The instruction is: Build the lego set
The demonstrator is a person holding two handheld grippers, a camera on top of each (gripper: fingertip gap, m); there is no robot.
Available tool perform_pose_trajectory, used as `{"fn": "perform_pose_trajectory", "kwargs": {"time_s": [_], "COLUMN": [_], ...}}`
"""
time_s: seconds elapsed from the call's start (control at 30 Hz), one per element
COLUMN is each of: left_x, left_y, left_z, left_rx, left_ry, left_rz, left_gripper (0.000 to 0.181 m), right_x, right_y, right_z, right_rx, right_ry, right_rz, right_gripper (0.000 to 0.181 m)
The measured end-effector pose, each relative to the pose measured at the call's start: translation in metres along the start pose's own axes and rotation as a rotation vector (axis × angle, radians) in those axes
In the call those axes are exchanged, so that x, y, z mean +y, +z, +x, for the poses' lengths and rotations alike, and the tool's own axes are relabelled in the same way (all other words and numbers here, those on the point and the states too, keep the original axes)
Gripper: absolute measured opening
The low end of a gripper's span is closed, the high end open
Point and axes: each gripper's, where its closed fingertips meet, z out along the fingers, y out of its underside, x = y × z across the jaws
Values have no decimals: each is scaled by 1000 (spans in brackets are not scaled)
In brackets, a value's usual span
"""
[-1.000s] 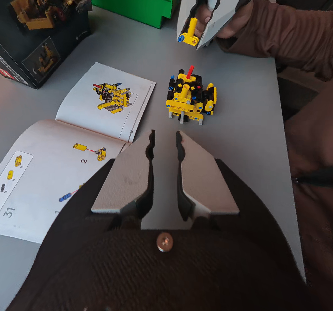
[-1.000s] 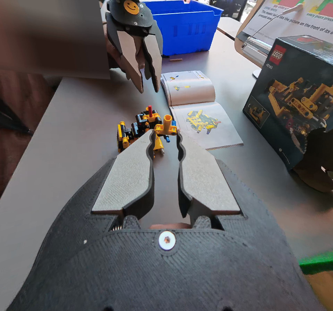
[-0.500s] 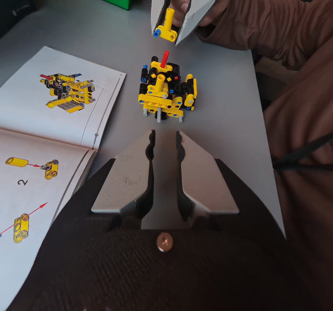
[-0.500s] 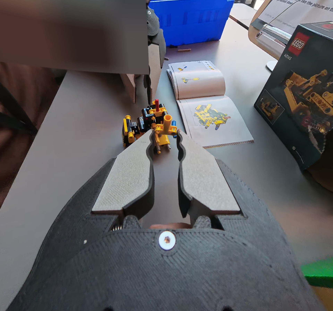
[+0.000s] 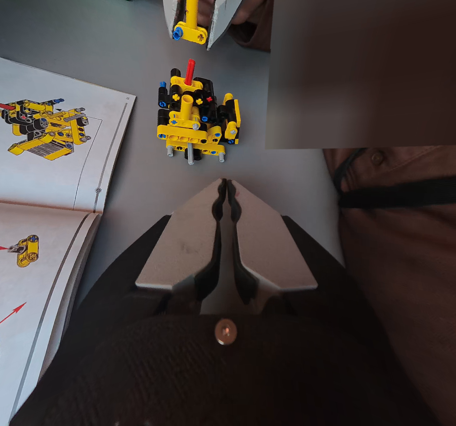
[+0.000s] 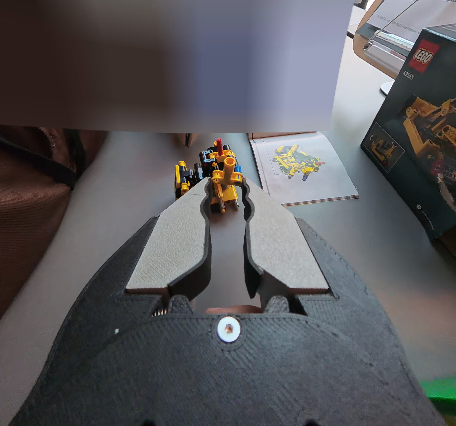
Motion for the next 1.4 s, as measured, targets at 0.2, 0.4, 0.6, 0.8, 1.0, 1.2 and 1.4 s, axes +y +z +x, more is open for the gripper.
{"fn": "perform_pose_trajectory", "kwargs": {"time_s": [0.2, 0.4, 0.6, 0.8, 1.0, 1.2, 1.4], "left_x": [-1, 0, -3, -2, -2, -2, -2], "left_y": [0, 0, -3, -1, -2, -2, -2], "left_z": [-1, -2, -4, -4, -4, -4, -5], "left_rx": [-10, -9, 1, -6, -4, 0, -2], "left_ry": [-2, -7, -39, -31, -38, -44, -44], "left_rz": [4, -1, 25, 13, 17, 21, 20], "left_gripper": [0, 0, 0, 0, 0, 0, 0], "right_x": [1, 1, 1, 2, 1, 1, 1], "right_y": [1, 1, 0, 1, 1, 1, 1], "right_z": [-1, -1, -1, -1, -1, -1, -2], "right_rx": [9, 7, 5, 9, 9, 8, 9], "right_ry": [-22, -19, -13, -23, -21, -20, -22], "right_rz": [-10, -10, -7, -14, -12, -11, -11], "right_gripper": [21, 20, 21, 20, 21, 21, 21]}}
